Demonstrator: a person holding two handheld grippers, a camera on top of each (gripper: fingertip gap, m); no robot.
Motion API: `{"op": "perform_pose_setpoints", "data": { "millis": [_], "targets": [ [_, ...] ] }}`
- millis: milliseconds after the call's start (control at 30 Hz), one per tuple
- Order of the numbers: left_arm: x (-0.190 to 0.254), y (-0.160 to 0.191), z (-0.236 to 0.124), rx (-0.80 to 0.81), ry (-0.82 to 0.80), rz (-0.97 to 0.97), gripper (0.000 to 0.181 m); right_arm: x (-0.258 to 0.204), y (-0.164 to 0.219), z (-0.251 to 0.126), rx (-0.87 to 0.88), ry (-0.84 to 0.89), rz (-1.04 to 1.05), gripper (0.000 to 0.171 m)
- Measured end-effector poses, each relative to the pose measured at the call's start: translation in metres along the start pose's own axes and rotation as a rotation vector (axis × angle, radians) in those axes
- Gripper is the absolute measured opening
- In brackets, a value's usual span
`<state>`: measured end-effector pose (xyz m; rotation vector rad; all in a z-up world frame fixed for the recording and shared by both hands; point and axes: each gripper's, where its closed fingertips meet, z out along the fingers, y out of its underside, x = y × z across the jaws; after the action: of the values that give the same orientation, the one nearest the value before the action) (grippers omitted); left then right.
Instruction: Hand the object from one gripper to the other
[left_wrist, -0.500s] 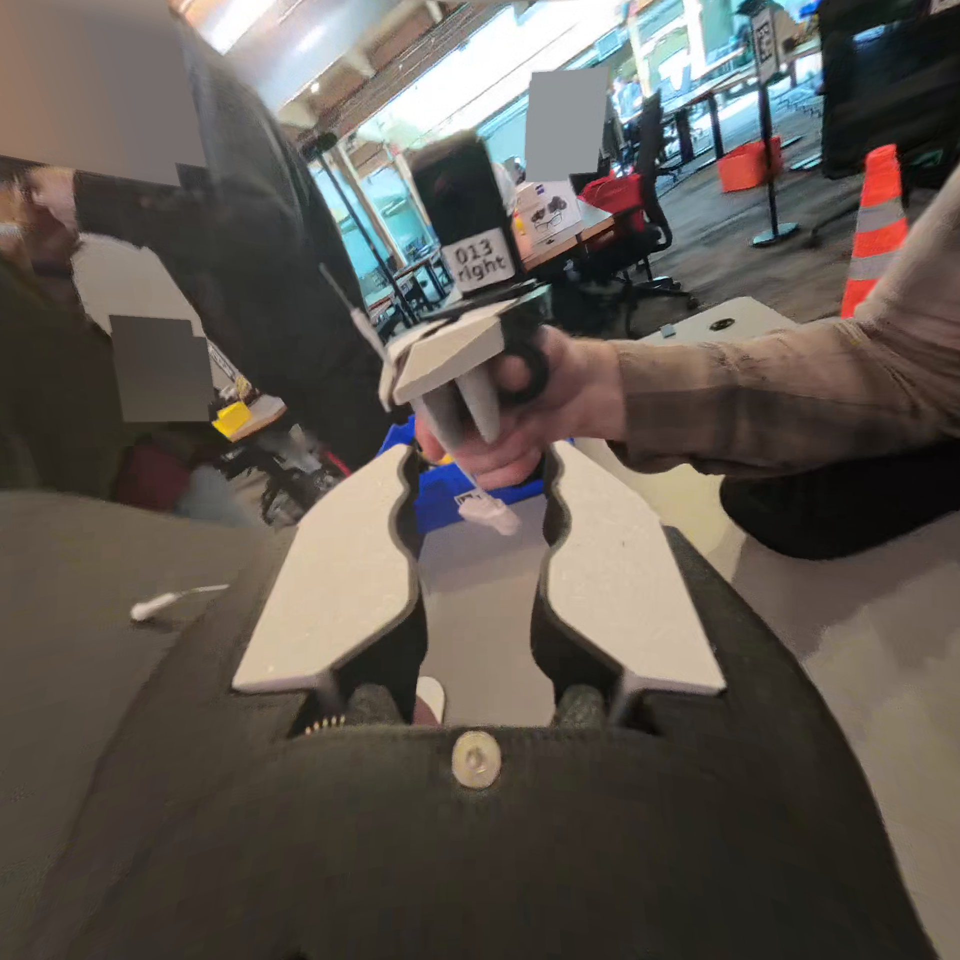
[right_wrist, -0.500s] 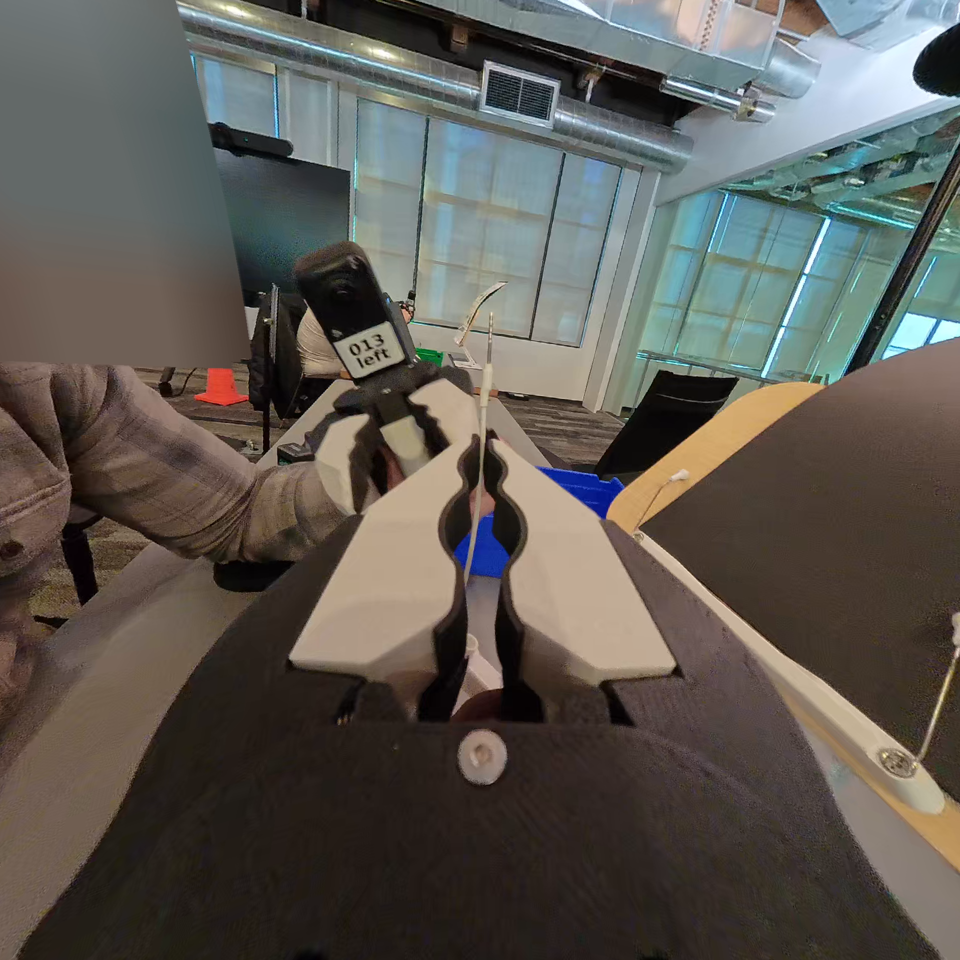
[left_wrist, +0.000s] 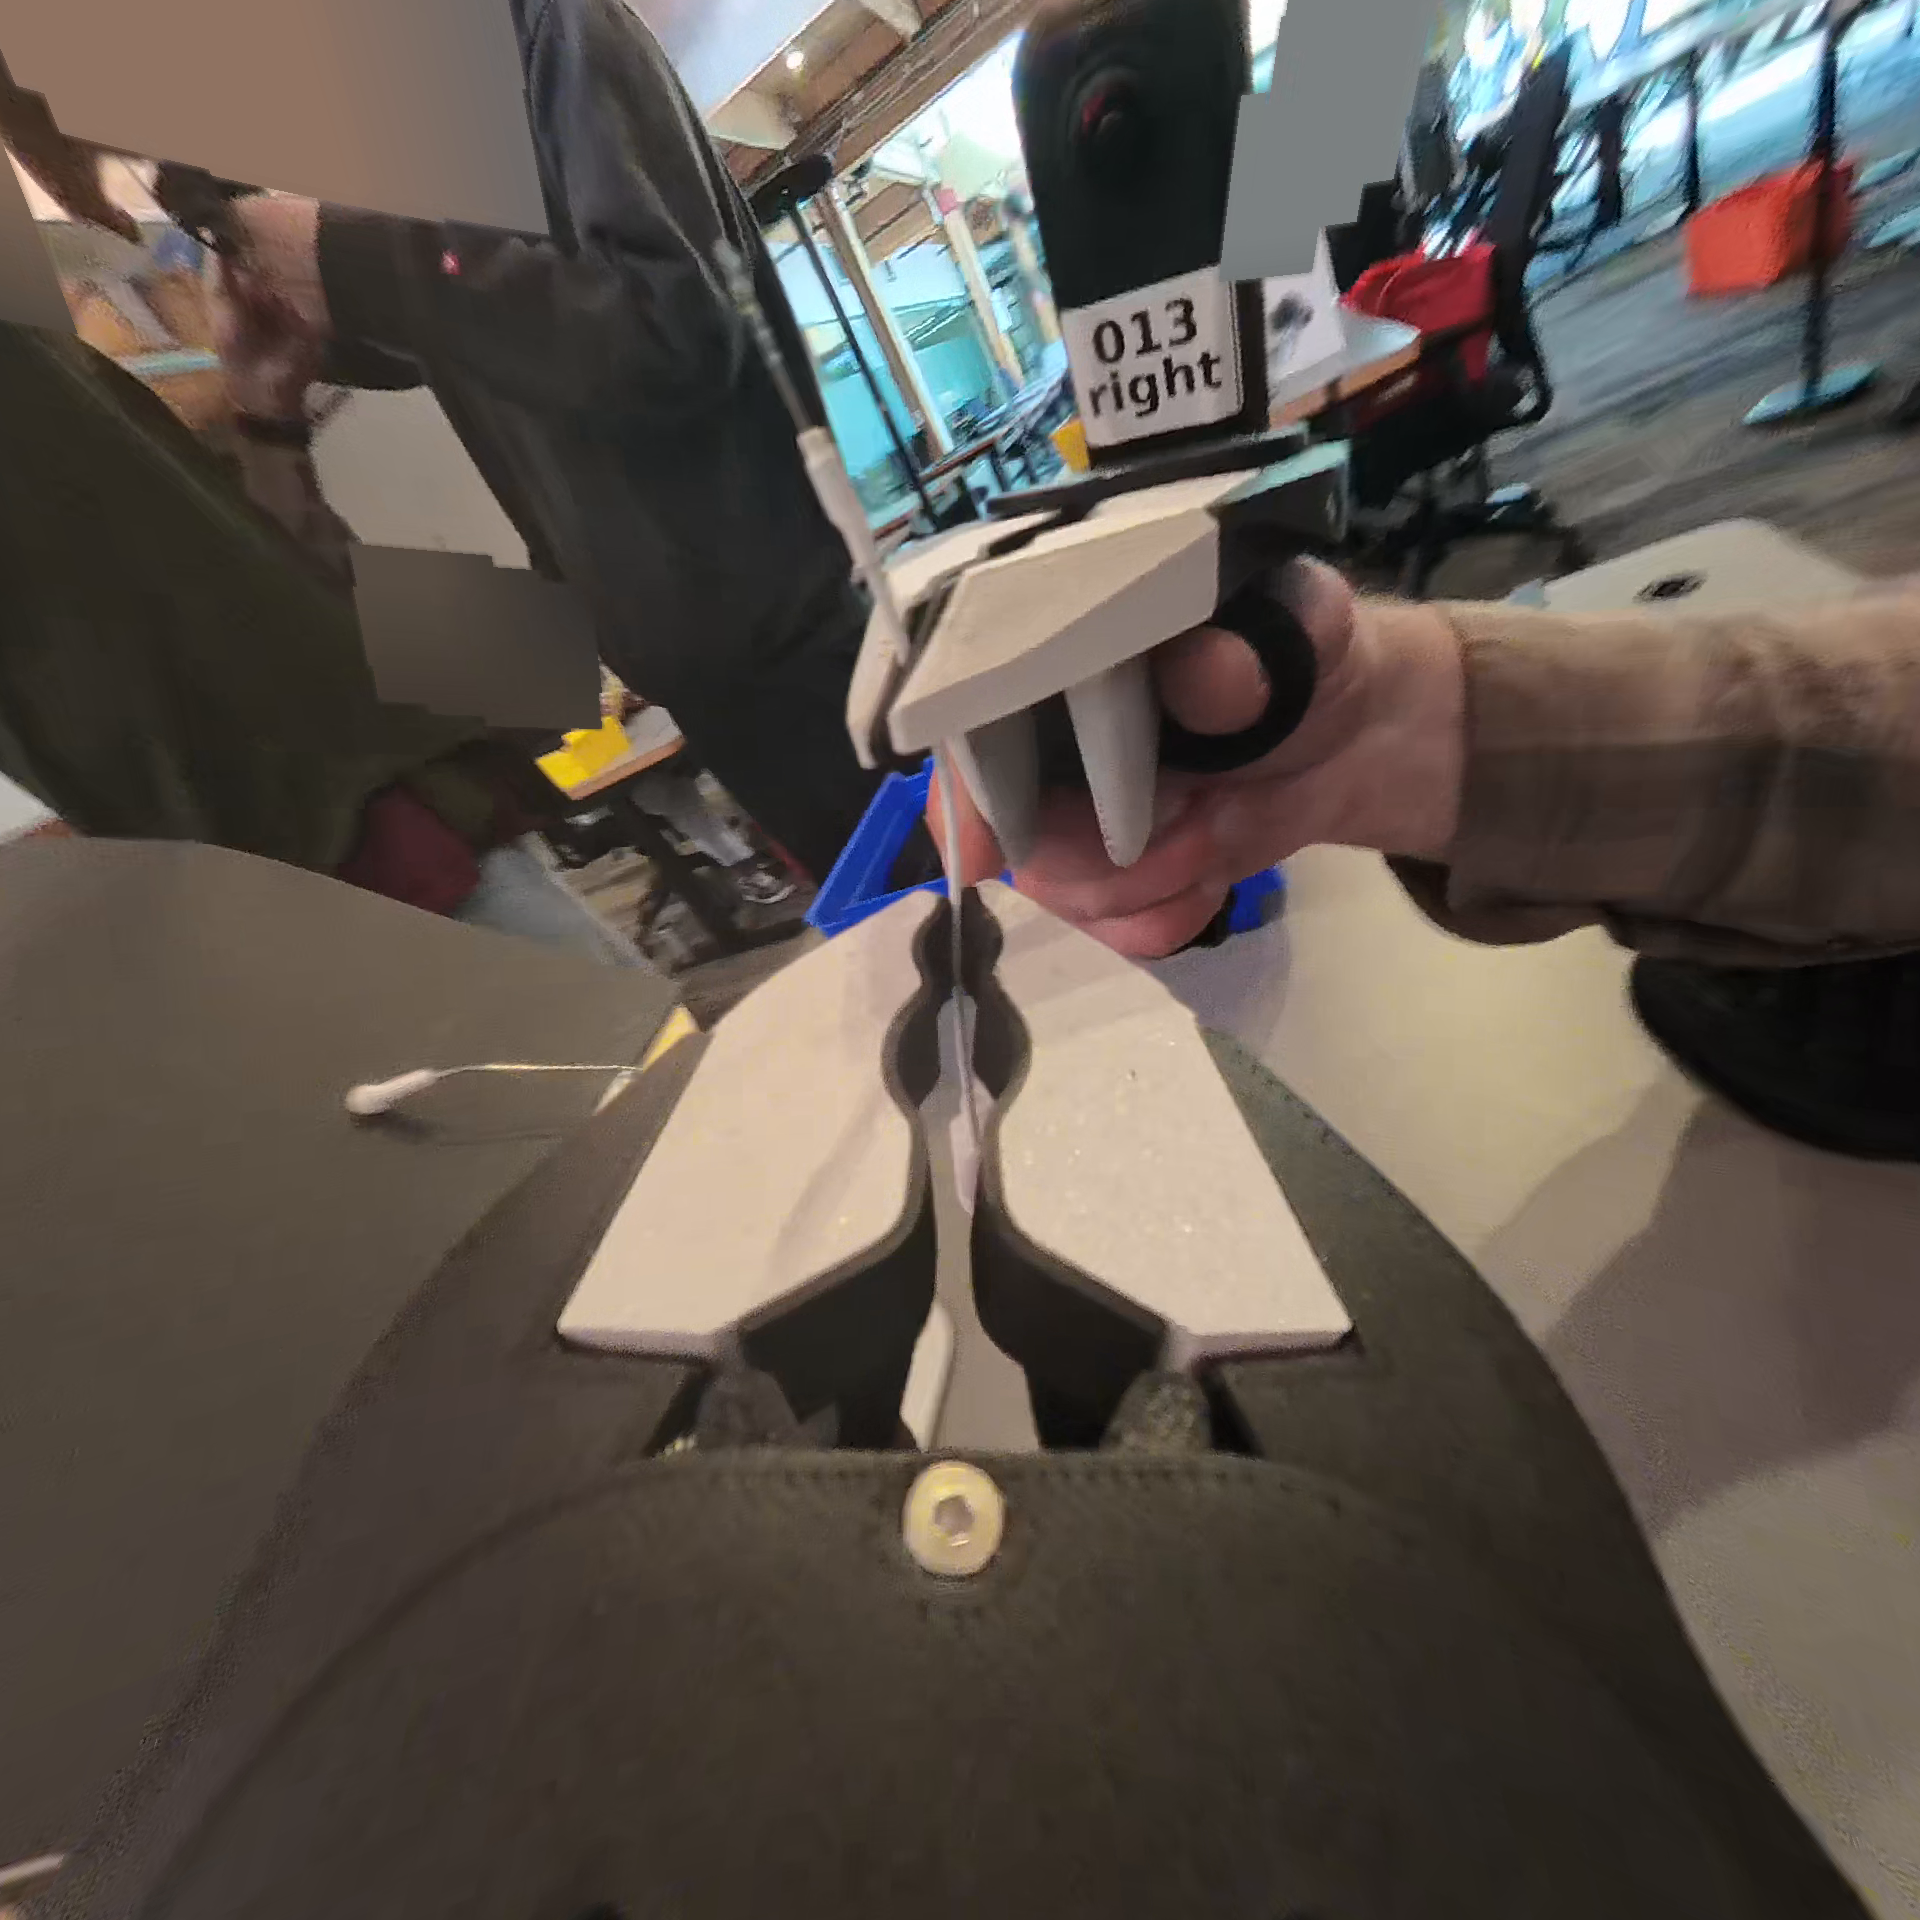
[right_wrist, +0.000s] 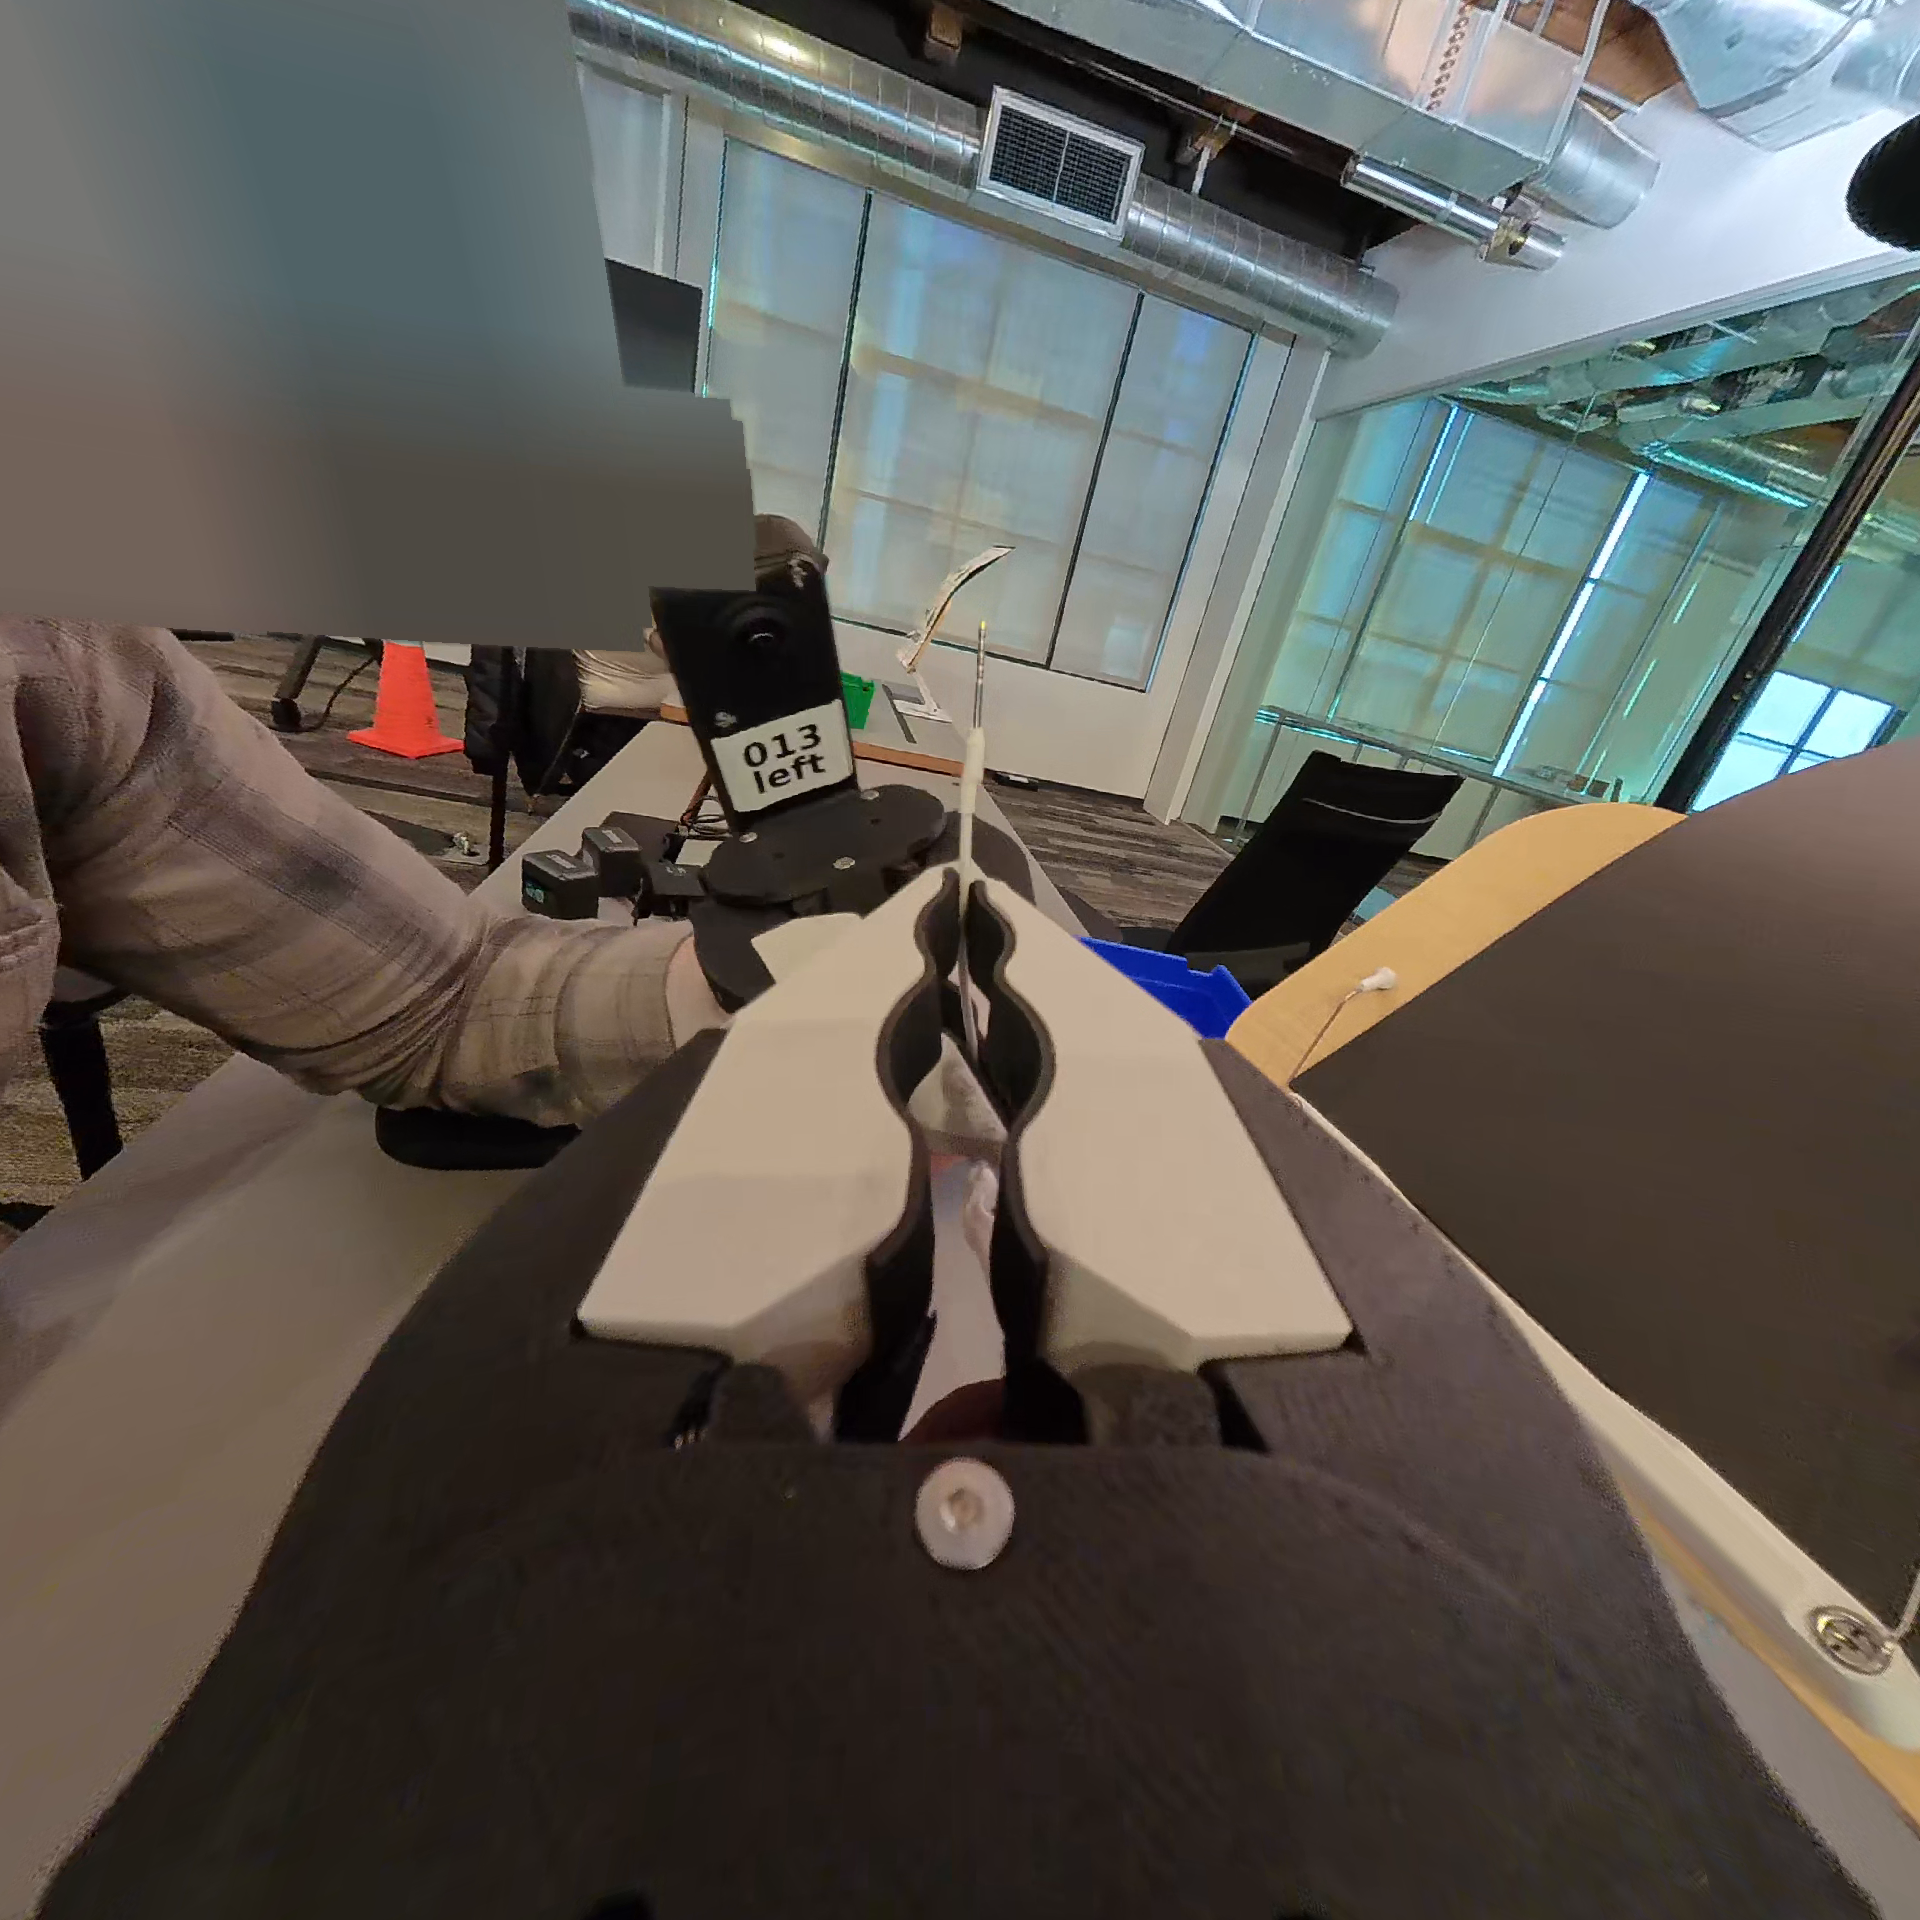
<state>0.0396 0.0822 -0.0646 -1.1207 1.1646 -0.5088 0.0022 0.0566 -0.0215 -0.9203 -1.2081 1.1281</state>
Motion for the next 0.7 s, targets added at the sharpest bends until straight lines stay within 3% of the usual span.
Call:
{"op": "perform_pose_setpoints", "data": {
  "millis": [133,233,400,533,700],
  "targets": [
    [-0.011,0.003,-0.003,-0.077,-0.144,0.282,0.000,0.000,0.000,0.000,-0.018,0.016,-0.030,0.000],
    [-0.019,0.001,-0.008,-0.095,-0.217,0.422,0.000,-0.006,-0.005,-0.006,-0.030,-0.023,-0.027,0.024],
    [-0.031,-0.003,-0.018,-0.161,-0.371,0.829,0.000,-0.020,-0.012,-0.033,-0.064,-0.164,0.106,0.037],
    [-0.033,0.006,-0.016,-0.272,-0.439,1.157,0.000,-0.007,-0.002,-0.045,-0.093,-0.167,0.290,0.030],
    [-0.036,0.022,-0.011,-0.363,-0.444,1.301,0.000,-0.009,0.043,-0.031,-0.280,-0.167,0.362,0.025]
  ]
}}
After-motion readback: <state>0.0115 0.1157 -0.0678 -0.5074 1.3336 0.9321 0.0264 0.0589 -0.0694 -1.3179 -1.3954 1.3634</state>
